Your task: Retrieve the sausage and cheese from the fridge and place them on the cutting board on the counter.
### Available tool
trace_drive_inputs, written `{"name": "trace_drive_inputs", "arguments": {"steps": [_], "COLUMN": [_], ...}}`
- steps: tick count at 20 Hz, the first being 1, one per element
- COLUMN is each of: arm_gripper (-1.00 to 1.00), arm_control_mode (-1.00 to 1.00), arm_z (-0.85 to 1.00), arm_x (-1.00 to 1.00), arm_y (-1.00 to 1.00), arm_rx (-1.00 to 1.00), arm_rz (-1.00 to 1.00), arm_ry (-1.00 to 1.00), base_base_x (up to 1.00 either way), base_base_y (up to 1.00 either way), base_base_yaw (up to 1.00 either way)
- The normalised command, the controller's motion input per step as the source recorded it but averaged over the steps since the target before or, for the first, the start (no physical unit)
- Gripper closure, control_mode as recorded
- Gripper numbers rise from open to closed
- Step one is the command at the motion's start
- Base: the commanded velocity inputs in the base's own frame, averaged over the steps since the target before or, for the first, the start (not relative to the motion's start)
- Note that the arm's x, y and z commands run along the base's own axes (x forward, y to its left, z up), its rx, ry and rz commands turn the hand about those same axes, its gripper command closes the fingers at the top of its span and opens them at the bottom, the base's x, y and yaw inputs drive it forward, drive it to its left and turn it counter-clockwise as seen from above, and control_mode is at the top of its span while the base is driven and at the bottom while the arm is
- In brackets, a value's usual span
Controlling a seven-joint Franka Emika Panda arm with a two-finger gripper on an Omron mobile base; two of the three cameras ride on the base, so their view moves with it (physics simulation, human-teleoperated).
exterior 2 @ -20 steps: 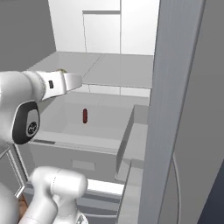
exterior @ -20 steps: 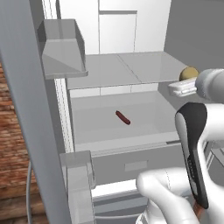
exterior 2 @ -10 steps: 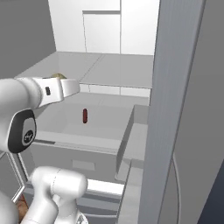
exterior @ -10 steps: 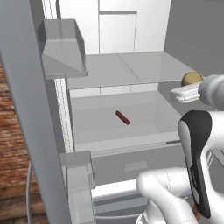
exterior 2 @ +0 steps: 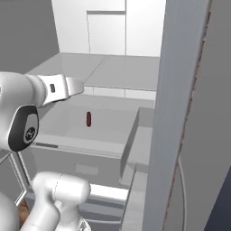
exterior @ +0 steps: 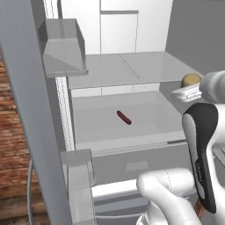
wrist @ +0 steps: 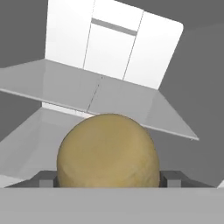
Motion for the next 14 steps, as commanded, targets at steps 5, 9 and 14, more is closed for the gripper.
{"name": "trace_drive_inputs", "arguments": {"steps": [5, 9, 14], "arm_gripper": [1.0, 1.0, 1.0], "arm_control_mode": [1.0, 1.0, 1.0], "arm_z": [0.0, 0.0, 0.0], "arm_x": [0.0, 0.0, 0.0], "arm_y": [0.0, 0.0, 0.0], "arm_rx": [0.0, 0.0, 0.0], "arm_rz": [0.0, 0.0, 0.0], "arm_ry": [0.0, 0.0, 0.0], "base_base_x": [-0.77, -0.96, -1.0], "base_base_y": [0.05, 0.09, 0.18], "base_base_yaw": [0.05, 0.1, 0.16]}}
